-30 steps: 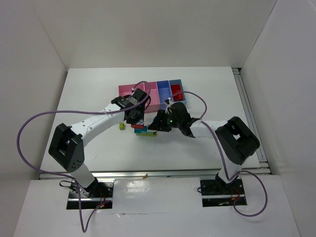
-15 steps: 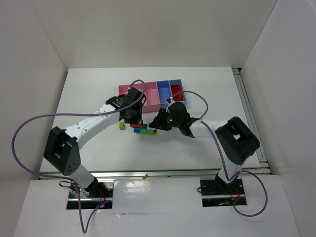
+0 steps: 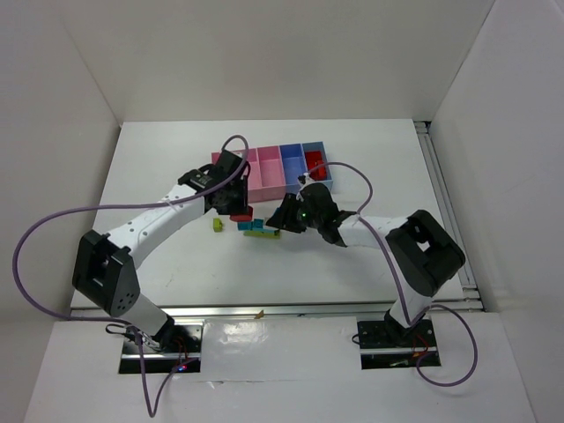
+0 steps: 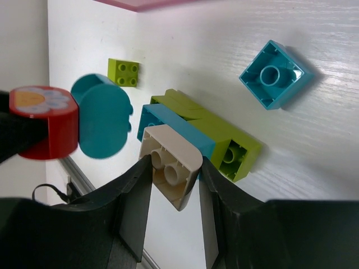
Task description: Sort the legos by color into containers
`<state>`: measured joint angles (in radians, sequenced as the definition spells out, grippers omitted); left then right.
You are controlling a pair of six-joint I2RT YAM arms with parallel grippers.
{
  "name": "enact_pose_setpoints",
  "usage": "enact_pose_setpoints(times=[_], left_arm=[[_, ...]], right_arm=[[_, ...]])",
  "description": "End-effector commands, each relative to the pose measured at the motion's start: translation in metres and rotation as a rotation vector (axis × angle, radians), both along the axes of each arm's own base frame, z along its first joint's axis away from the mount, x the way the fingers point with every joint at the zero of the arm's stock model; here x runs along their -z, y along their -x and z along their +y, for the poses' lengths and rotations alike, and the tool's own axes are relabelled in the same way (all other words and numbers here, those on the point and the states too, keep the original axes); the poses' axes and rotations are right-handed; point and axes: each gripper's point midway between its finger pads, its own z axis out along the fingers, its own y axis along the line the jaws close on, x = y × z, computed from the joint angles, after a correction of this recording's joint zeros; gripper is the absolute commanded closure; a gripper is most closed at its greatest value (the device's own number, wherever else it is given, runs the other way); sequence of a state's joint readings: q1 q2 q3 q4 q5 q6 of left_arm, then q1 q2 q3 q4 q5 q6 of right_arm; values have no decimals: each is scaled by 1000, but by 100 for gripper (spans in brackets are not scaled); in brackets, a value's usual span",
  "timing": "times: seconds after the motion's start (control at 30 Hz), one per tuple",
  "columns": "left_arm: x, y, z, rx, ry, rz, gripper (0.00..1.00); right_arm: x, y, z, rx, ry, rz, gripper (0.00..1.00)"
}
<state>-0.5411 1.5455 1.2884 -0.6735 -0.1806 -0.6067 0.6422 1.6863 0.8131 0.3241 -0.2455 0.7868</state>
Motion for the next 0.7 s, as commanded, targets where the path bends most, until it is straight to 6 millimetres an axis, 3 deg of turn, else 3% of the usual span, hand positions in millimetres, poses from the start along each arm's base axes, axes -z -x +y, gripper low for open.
enact_pose_setpoints(times=[0.0,0.1,0.13,0.17,0.2,0.23,0.27,0.47,0.6,0.67], left_arm=[[-17,-11,10,-29,26,-60,100],[-19,-15,18,-35,14,-63,100],[-28,-16,15,-17,28,-84,100],[-32,-18,16,-4,35,-88,100],[-35,-21,17,2,46,-92,100],[-48,-21,9,43,80,-110,100],[-53,-25,13,47,97,-115,100],[-98,-25,-13,269,298,-153,100],[-124,-18,-25,401,458,-194,100],[-132,-19,-26,440,521,-210,100]], right_arm=[[23,8,-27,44,164,27,75],[11,5,-32,52,190,2,75],[15,6,-36,50,216,3,72],[6,1,-37,63,226,-20,63],[2,2,-36,60,240,-32,46],[9,5,-43,53,282,-20,12],[1,2,-43,55,284,-42,2],[-48,-4,-48,41,305,-147,0],[-95,-2,-48,37,238,-249,0],[-131,3,-43,9,161,-340,0]])
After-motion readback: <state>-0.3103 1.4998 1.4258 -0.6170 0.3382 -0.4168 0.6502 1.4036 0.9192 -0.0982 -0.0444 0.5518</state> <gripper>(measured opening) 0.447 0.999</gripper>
